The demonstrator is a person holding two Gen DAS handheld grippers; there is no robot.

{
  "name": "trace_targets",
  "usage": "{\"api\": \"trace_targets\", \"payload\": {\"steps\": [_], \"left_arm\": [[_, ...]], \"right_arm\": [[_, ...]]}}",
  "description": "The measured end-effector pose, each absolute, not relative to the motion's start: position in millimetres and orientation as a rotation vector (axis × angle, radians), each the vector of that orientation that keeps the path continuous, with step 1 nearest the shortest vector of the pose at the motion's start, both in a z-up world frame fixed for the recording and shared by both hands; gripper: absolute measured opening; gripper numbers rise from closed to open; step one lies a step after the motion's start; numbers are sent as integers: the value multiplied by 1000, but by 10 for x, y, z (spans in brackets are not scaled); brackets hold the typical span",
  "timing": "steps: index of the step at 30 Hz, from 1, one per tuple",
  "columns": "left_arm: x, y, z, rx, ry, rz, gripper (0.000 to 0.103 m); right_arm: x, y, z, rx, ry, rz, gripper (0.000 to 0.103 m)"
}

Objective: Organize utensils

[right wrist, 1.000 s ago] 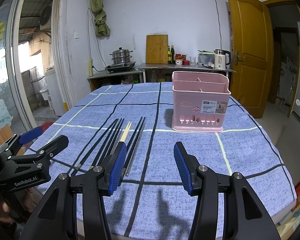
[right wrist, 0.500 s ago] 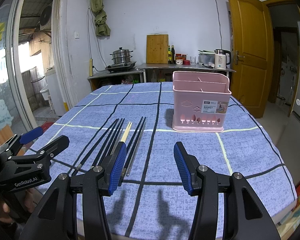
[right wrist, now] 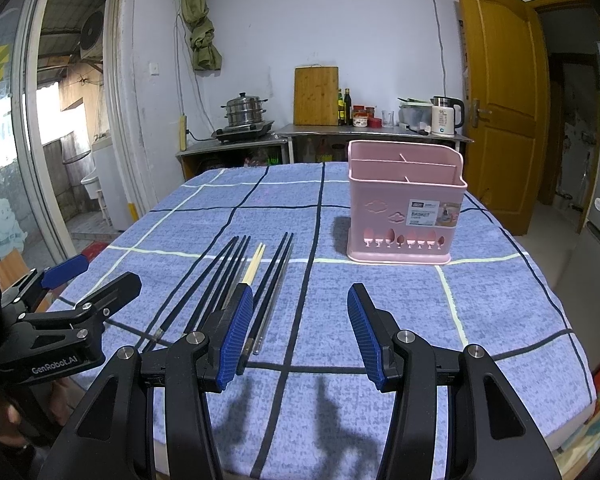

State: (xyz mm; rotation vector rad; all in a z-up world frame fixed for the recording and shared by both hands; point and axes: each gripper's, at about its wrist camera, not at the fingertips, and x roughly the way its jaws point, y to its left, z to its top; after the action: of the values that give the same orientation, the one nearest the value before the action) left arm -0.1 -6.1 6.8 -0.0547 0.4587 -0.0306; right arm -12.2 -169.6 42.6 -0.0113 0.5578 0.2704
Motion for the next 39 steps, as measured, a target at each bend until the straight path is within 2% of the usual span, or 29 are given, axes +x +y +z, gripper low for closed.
{"api": "trace_targets", "payload": {"steps": [9,12,17,24,25,29,34,39], "left_arm": [[352,138,-88,-67,572,-32,101],[558,168,-176,-49,637,-34,97],[921,238,-347,-58,738,-44,81],[1261,274,-557,-65,871,-63,65],[1284,274,-572,-64,880,-64,61],[1376,268,-605,-59,896,-68,58],[1423,271,-601,-60,893,-64,57],[1504,308,-583,-67,902,-67,57]], "right_arm": [[145,-1637,389,7,608,298,50],[288,-1602,361,11,635,309,50],[541,-1497,291,3,680,336,50],[898,-1317,143,-10,753,371,50],[954,-1290,113,-10,767,381,46],[1180,-1250,-22,-1,831,386,29],[1430,-1227,-182,5,890,365,21],[1643,-1231,-300,23,927,358,17]]}}
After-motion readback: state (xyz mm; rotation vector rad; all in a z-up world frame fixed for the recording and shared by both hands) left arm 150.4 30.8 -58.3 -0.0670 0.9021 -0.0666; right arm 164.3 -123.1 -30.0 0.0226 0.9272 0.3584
